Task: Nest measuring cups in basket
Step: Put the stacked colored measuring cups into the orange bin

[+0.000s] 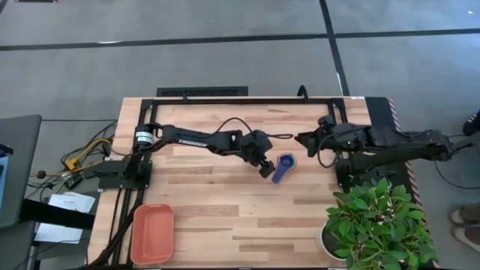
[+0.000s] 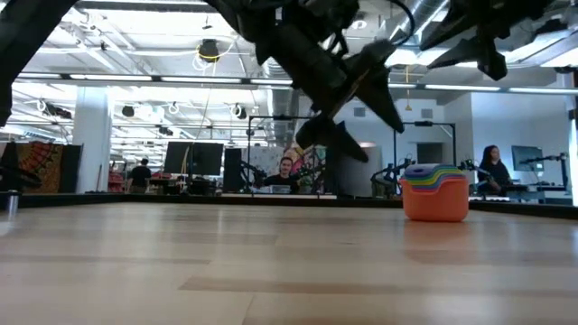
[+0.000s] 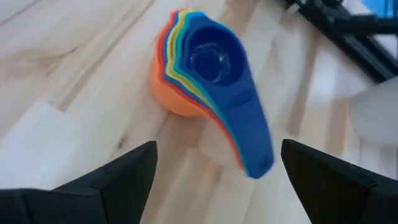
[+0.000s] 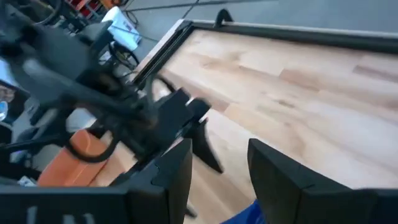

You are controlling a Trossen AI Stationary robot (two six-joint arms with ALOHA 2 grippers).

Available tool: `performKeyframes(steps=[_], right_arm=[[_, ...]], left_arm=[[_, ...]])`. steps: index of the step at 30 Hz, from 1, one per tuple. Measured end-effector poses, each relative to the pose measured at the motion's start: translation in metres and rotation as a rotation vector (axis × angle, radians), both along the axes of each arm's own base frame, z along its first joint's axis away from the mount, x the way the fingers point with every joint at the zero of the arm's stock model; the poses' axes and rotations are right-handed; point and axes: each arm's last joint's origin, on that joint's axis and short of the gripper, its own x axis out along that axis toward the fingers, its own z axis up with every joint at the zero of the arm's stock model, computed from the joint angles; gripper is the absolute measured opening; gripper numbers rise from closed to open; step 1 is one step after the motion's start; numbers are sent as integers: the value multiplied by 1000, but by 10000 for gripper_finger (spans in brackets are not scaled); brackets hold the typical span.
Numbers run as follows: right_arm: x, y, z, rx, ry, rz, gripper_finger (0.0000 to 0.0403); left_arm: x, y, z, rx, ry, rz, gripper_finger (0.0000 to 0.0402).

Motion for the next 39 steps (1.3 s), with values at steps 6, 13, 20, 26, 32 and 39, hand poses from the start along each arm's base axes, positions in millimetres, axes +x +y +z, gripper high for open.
performKeyframes(steps=[6, 13, 20, 26, 32, 39], right_arm=[[1, -6, -1, -3, 6, -37, 194], [1, -7, -1, 8, 11, -23, 210], [1, -7, -1, 12, 13, -7, 214], [1, -11, -1, 13, 10, -32, 208], [1, -14, -1, 34, 2, -52, 211], [1, -11, -3, 56, 14, -7, 210]], left_arm=[[2, -9, 4, 20, -6, 89, 332], [2, -27, 4, 60, -12, 158, 332], [6, -32, 9, 66, -84, 208, 332], [9, -36, 10, 106, -128, 247, 332], [27, -41, -18, 55, -72, 182, 332], [51, -44, -12, 123, 30, 145, 332]])
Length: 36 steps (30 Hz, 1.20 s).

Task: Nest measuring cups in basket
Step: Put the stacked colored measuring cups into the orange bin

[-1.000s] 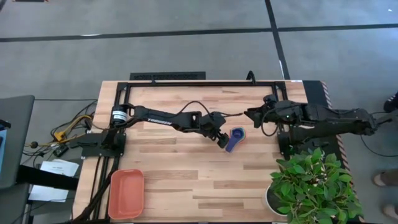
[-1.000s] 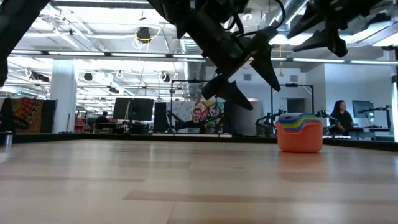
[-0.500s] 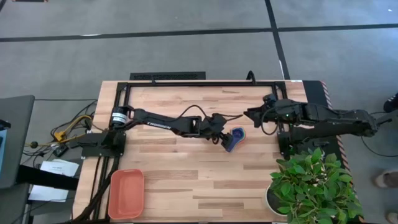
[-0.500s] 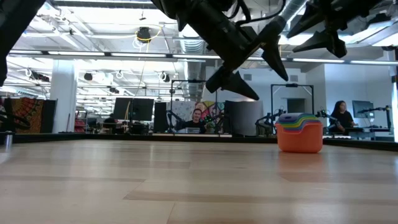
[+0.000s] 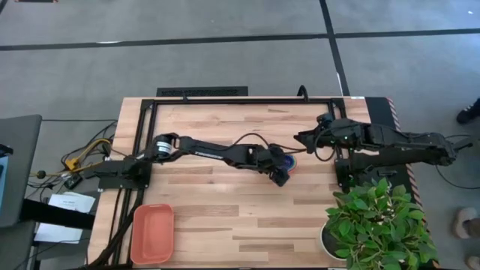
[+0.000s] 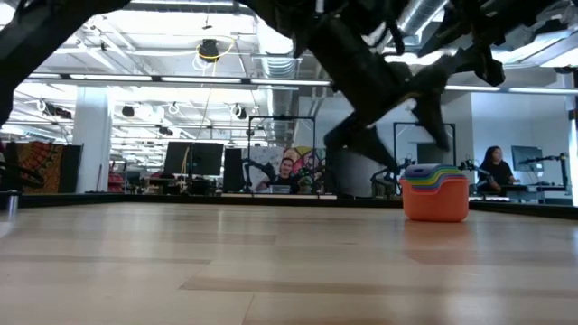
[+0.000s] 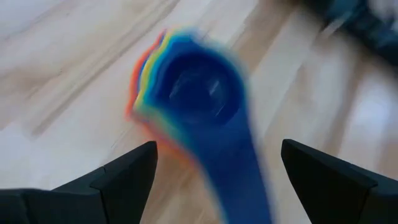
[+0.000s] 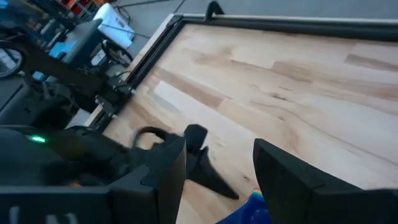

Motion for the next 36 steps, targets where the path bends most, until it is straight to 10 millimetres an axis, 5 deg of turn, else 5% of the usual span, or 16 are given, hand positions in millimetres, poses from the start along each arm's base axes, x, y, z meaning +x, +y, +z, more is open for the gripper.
performKeyframes(steps=[24, 36], right_arm=[[-2, 2, -5, 6, 62, 19, 204], [-2, 2, -5, 0, 64, 22, 209]], left_arm=[[9, -6, -17, -119, 111, 58, 332], [7, -5, -19, -33, 154, 34, 332]])
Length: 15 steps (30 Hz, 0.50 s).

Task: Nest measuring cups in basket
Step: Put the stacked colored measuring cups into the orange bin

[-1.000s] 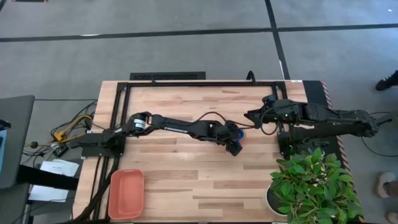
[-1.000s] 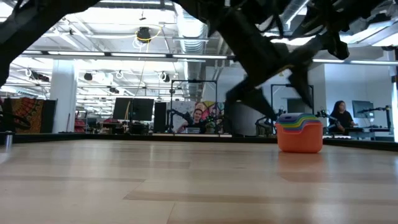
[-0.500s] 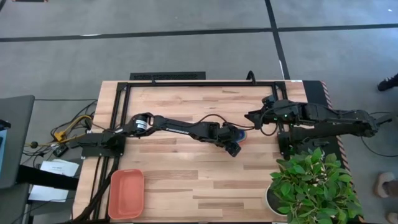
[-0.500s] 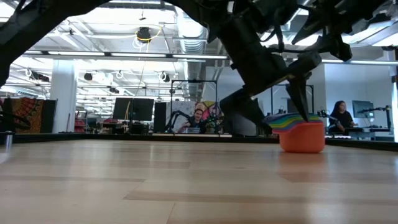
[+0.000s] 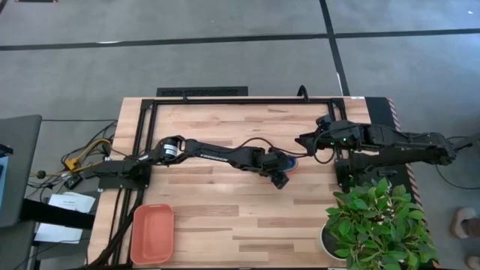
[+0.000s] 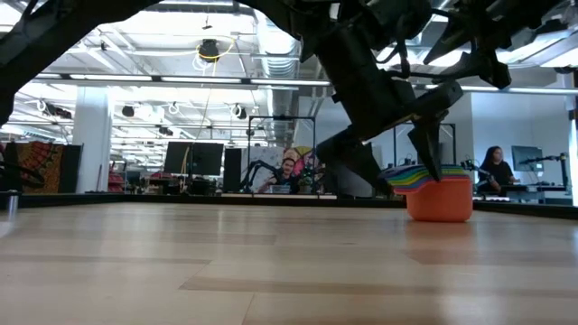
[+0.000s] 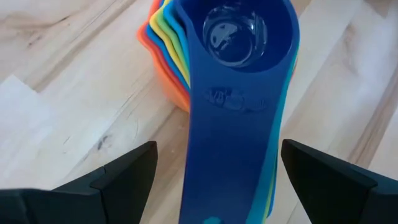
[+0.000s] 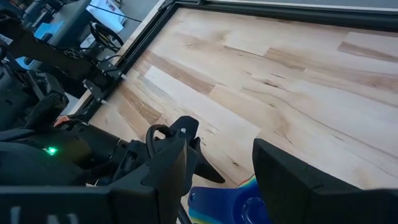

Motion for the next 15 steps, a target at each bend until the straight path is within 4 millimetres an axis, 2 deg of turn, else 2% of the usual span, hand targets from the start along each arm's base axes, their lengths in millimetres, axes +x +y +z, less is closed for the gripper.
performKeyframes(steps=[15], right_arm=[[0, 0, 0, 1, -1, 0, 208]], left_arm=[[0, 0, -2, 23, 17, -25, 332]])
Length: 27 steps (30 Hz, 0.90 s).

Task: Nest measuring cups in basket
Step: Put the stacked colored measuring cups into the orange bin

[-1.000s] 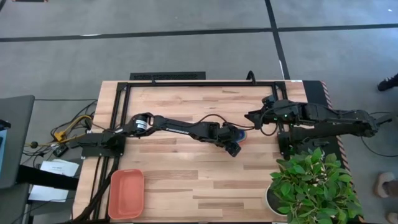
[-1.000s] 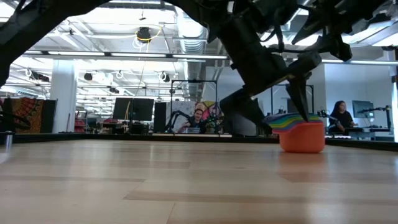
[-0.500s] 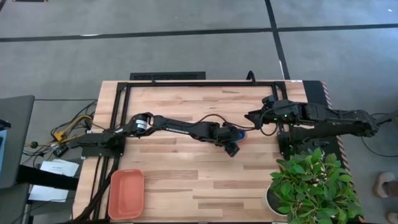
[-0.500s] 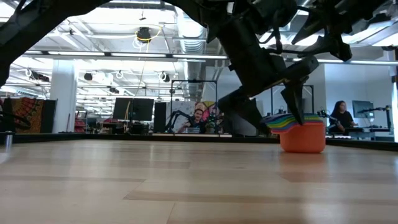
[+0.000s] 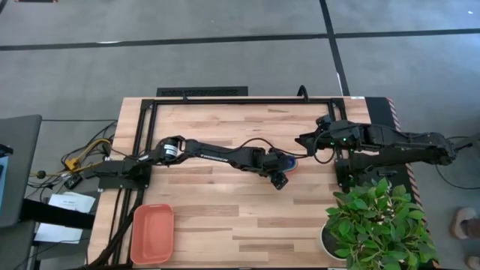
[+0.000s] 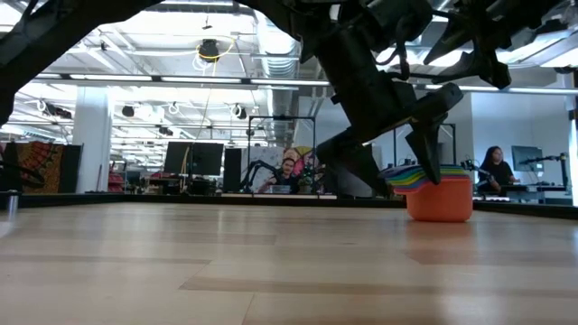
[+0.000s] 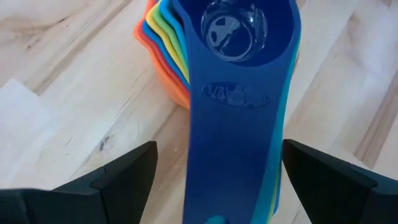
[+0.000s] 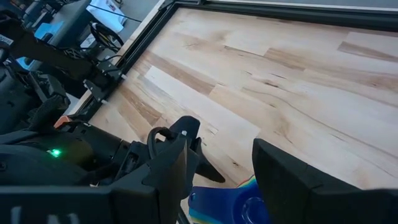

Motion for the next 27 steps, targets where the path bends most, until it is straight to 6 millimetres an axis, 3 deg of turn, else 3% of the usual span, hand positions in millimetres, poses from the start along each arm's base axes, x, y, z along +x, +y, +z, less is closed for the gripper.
performKeyframes(steps=[5, 15, 27], right_arm=[[0, 0, 0, 0, -4, 0, 204], [0, 0, 1, 2, -9, 2, 198], [0, 0, 1, 2, -8, 3, 194]], left_arm=[[-2, 1, -14, -6, 66, -12, 332], [-4, 7, -13, -8, 87, 6, 327], [-4, 12, -14, -47, 94, -27, 209]])
